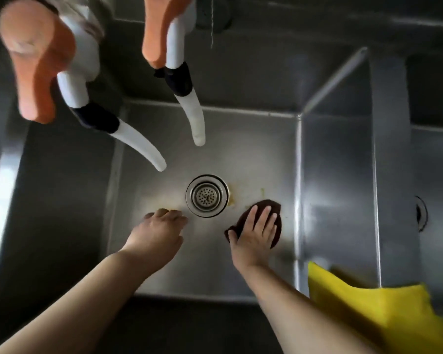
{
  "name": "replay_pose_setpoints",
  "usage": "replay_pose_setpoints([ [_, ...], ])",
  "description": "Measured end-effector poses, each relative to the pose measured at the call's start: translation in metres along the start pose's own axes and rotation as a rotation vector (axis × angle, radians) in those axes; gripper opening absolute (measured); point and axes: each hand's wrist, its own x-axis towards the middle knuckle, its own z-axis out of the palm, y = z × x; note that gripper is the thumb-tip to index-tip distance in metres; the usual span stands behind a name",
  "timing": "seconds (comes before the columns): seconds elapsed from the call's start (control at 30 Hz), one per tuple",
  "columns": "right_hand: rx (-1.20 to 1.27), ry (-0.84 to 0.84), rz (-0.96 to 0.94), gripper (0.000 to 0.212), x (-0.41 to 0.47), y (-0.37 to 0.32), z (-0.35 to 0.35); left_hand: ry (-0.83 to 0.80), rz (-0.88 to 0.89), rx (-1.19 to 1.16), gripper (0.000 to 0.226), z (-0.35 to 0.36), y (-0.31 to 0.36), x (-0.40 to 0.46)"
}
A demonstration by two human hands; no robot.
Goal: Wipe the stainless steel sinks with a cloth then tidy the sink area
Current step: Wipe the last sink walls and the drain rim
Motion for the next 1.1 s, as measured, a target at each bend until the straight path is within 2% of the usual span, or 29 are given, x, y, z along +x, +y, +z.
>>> replay_pose_setpoints([
  [0.17, -0.008, 0.101, 0.099, 0.090, -0.023, 0.003, 0.030, 0.033, 0.037, 0.063, 0.045, 0.007, 0.006, 0.041],
  [0.3, 0.107, 0.113, 0.285, 0.089, -0.025, -0.004, 0.032, 0.001, 0.028, 0.168, 0.062, 0.010, 0.013, 0.061],
  [0.43, 0.141, 0.232, 0.250, 0.076, 0.017, -0.002, 0.019, -0.053, -0.021, 0.312, 0.084, 0.009, 0.013, 0.081],
  [0.57, 0.128, 0.369, 0.181, 0.071, 0.096, 0.004, -0.008, -0.083, -0.041, 0.446, 0.110, 0.013, 0.006, 0.100],
  [0.8, 0.065, 0.441, 0.050, 0.069, 0.215, -0.009, -0.062, -0.070, -0.032, 0.539, 0.108, 0.021, 0.008, 0.115],
  [0.9, 0.135, 0.452, 0.130, 0.073, 0.245, -0.030, -0.077, -0.074, -0.030, 0.523, 0.108, 0.022, 0.007, 0.117],
  [1.0, 0.331, 0.465, 0.301, 0.073, 0.261, -0.065, -0.085, -0.072, -0.022, 0.491, 0.110, 0.024, 0.005, 0.118],
  [1.1, 0.429, 0.483, 0.306, 0.069, 0.263, -0.095, -0.081, -0.066, -0.018, 0.471, 0.110, 0.023, 0.002, 0.118],
])
